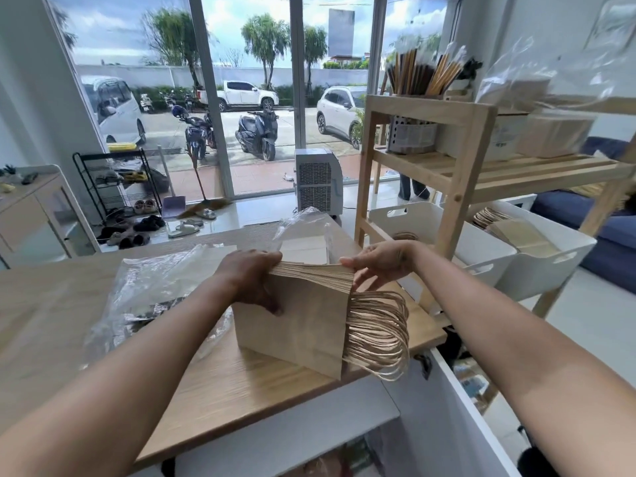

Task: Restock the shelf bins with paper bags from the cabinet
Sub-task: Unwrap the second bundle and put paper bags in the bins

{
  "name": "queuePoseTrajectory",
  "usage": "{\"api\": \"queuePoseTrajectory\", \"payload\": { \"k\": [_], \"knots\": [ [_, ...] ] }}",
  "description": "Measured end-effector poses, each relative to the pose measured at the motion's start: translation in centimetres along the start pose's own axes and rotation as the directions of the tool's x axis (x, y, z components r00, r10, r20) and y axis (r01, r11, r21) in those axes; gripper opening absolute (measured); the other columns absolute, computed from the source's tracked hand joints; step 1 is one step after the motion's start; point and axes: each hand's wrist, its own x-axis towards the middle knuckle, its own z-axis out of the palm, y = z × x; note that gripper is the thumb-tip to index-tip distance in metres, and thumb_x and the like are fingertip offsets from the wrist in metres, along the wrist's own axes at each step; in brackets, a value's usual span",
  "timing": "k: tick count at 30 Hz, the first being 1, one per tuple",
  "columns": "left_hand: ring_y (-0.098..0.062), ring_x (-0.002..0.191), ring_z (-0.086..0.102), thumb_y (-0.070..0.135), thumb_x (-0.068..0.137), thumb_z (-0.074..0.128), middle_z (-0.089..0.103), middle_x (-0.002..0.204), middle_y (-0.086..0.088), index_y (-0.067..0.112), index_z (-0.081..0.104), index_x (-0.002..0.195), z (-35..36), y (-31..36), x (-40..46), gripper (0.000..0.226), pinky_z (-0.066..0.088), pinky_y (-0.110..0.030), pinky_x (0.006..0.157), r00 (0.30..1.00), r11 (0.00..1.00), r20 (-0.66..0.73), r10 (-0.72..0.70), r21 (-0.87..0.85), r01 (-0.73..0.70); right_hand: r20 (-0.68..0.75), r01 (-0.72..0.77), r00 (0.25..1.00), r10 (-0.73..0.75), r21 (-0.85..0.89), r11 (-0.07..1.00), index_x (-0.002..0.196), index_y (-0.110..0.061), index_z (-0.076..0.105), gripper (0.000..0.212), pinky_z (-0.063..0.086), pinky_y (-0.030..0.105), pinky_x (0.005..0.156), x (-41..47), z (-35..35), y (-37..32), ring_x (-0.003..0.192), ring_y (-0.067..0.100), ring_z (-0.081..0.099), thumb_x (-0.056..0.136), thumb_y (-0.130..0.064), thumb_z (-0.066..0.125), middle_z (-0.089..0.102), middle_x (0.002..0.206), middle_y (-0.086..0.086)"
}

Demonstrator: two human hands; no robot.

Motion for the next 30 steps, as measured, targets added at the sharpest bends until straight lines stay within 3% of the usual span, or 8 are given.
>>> {"api": "queuePoseTrajectory", "payload": {
  "k": [5, 8, 11, 16, 20, 23, 27, 30],
  "knots": [
    [-0.023, 0.11, 0.06, 0.068, 0.044, 0.081, 0.066, 0.113, 0.002, 0.026, 0.054, 0.105, -0.1, 0.1, 0.0, 0.079, 0.046, -0.031, 0.083, 1.0, 1.0, 0.003, 0.003, 0.008, -0.003, -0.165, 0.048, 0.985, -0.059, -0.066, 0.997, 0.107, -0.009, 0.065, 0.042, 0.048, 0.039, 0.097, -1.7, 1.2, 0.4, 0.111, 0.018, 0.06, 0.095, -0.044, 0.045, 0.064, 0.117, 0.005],
    [-0.023, 0.11, 0.06, 0.067, 0.043, 0.081, 0.067, 0.115, 0.001, 0.026, 0.055, 0.106, -0.2, 0.1, 0.3, 0.079, 0.047, -0.031, 0.083, 1.0, 1.0, 0.008, -0.009, 0.005, 0.009, -0.359, 0.117, 0.916, -0.178, -0.183, 0.976, 0.127, -0.017, 0.061, 0.057, 0.037, 0.041, 0.111, -2.8, 2.9, 1.4, 0.127, 0.018, 0.05, 0.089, -0.058, 0.047, 0.056, 0.136, 0.0],
    [-0.024, 0.107, 0.062, 0.068, 0.042, 0.08, 0.068, 0.113, 0.001, 0.027, 0.057, 0.103, -0.3, 0.0, 0.6, 0.077, 0.048, -0.031, 0.081, 0.999, 0.999, -0.015, -0.038, -0.011, 0.038, -0.466, 0.115, 0.859, -0.214, -0.233, 0.966, 0.148, -0.031, 0.032, 0.087, 0.028, 0.04, 0.116, -3.6, 3.9, 3.4, 0.14, 0.02, 0.034, 0.075, -0.072, 0.056, 0.031, 0.155, -0.004],
    [-0.025, 0.104, 0.062, 0.065, 0.044, 0.082, 0.069, 0.107, -0.001, 0.028, 0.06, 0.097, 0.0, -1.0, 0.1, 0.068, 0.046, -0.03, 0.076, 0.991, 0.987, -0.081, -0.11, -0.123, 0.099, -0.547, 0.119, 0.827, -0.13, -0.055, 0.991, 0.151, -0.036, -0.014, 0.151, 0.015, 0.048, 0.12, -3.8, 4.4, 7.9, 0.149, 0.025, 0.012, 0.035, -0.085, 0.069, -0.002, 0.162, 0.0],
    [-0.022, 0.088, 0.066, 0.057, 0.039, 0.089, 0.072, 0.09, 0.001, 0.024, 0.067, 0.089, 0.6, -3.4, -0.6, 0.064, 0.054, -0.032, 0.075, 0.961, 0.878, -0.127, -0.247, -0.448, 0.166, -0.493, 0.263, 0.863, -0.106, 0.261, 0.929, 0.149, -0.033, -0.021, 0.162, 0.011, 0.044, 0.122, -2.5, 4.9, 9.7, 0.149, 0.018, 0.006, 0.033, -0.066, 0.087, -0.005, 0.162, 0.001],
    [-0.016, 0.08, 0.067, 0.042, 0.039, 0.094, 0.073, 0.084, 0.002, 0.024, 0.072, 0.09, 1.5, -3.8, -1.4, 0.059, 0.052, -0.025, 0.065, 0.933, 0.682, -0.099, -0.345, -0.71, 0.176, -0.446, 0.234, 0.89, -0.098, 0.261, 0.936, 0.151, -0.029, -0.017, 0.151, 0.014, 0.039, 0.121, -0.9, 6.3, 8.6, 0.148, 0.015, 0.012, 0.047, -0.052, 0.09, 0.008, 0.162, 0.001],
    [-0.013, 0.078, 0.07, 0.047, 0.023, 0.089, 0.075, 0.088, 0.003, 0.019, 0.075, 0.092, 2.8, -3.0, -1.9, 0.076, 0.056, -0.026, 0.068, 0.921, 0.394, -0.032, -0.389, -0.909, 0.135, -0.425, 0.404, 0.876, -0.227, 0.388, 0.828, 0.144, -0.013, 0.035, 0.058, 0.028, 0.025, 0.108, 0.1, 6.9, 5.1, 0.131, 0.01, 0.041, 0.091, -0.003, 0.059, 0.053, 0.132, -0.008],
    [-0.014, 0.081, 0.071, 0.045, 0.022, 0.091, 0.076, 0.091, 0.003, 0.017, 0.073, 0.095, 3.5, -2.5, -2.0, 0.081, 0.059, -0.03, 0.073, 0.908, 0.248, -0.008, -0.419, -0.963, 0.106, -0.47, 0.477, 0.841, -0.266, 0.414, 0.775, 0.133, -0.006, 0.05, 0.045, 0.043, 0.032, 0.105, -0.1, 6.2, 3.1, 0.126, 0.02, 0.052, 0.09, 0.001, 0.058, 0.06, 0.128, 0.003]
  ]
}}
